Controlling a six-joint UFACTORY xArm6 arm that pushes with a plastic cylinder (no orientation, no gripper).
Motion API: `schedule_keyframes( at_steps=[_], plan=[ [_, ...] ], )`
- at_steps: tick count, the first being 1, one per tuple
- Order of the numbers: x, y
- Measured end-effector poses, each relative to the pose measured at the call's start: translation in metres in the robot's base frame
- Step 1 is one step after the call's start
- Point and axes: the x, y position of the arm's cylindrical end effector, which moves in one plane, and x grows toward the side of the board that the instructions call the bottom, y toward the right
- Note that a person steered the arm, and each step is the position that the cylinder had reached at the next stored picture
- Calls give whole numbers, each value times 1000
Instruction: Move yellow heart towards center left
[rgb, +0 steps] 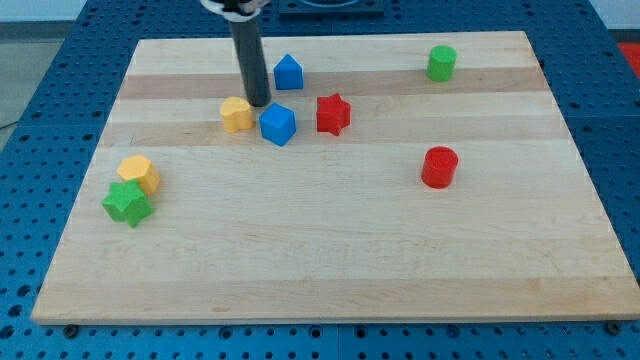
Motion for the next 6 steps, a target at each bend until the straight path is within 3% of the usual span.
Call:
schedule_keyframes(
  at_steps=[1,3,4,6],
  plan=[
    [6,15],
    [40,-90],
    [44,-107],
    [49,-54]
  ],
)
